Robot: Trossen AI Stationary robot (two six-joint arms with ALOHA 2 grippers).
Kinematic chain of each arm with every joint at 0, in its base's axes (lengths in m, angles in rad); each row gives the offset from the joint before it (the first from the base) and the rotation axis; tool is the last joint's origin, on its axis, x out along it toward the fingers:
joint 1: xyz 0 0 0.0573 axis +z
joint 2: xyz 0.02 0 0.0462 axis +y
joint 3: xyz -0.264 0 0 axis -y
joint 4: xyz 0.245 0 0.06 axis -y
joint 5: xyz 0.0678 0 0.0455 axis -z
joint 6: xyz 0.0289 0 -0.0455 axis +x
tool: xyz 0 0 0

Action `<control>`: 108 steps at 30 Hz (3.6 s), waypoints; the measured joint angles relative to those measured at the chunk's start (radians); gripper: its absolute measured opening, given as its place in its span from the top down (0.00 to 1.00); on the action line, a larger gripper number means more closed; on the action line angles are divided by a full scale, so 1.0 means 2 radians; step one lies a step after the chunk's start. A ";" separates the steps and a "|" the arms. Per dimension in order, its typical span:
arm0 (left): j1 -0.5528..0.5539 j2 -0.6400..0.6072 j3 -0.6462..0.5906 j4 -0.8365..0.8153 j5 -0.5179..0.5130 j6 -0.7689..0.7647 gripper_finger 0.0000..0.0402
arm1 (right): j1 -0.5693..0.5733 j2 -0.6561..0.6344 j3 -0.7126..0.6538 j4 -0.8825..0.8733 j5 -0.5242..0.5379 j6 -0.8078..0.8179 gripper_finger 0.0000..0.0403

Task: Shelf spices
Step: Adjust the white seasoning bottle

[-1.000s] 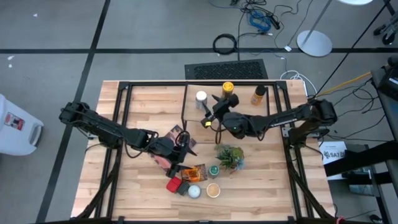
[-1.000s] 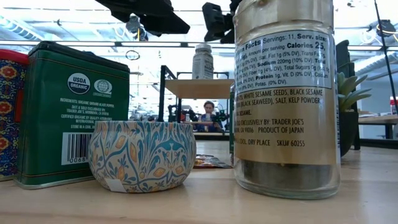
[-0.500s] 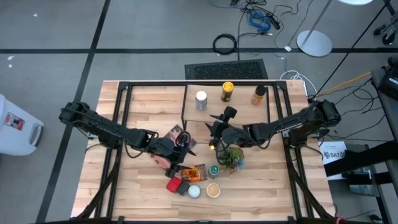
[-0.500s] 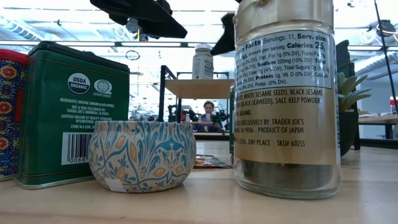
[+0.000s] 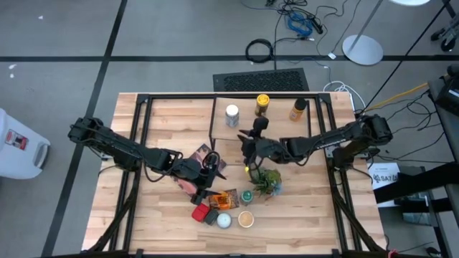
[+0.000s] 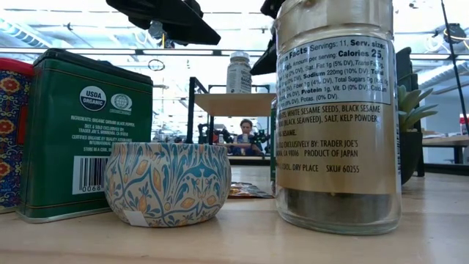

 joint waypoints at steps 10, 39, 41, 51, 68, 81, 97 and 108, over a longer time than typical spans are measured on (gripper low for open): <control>0.000 0.000 0.000 0.000 0.000 0.000 0.31 | -0.022 0.000 0.000 0.002 -0.035 -0.051 0.92; 0.000 0.000 0.000 0.005 -0.002 0.000 0.31 | -0.078 0.051 0.016 0.050 -0.109 -0.058 1.00; 0.000 0.000 0.000 0.005 -0.002 0.000 0.31 | -0.078 0.065 0.031 0.043 -0.109 -0.062 1.00; 0.000 0.000 0.000 0.001 -0.002 -0.001 0.31 | -0.091 0.116 0.122 -0.022 -0.098 -0.079 1.00; -0.007 0.000 0.000 -0.013 -0.002 -0.010 0.31 | -0.059 0.108 0.157 -0.174 -0.040 -0.047 1.00; -0.007 0.000 0.000 -0.010 -0.002 -0.010 0.31 | -0.097 0.085 0.157 -0.175 -0.086 -0.019 1.00; -0.007 0.000 0.000 -0.007 -0.006 -0.001 0.31 | -0.120 0.086 0.157 -0.144 -0.127 -0.020 1.00; -0.007 0.000 0.000 -0.007 -0.007 -0.001 0.31 | -0.141 0.087 0.157 -0.121 -0.153 -0.011 1.00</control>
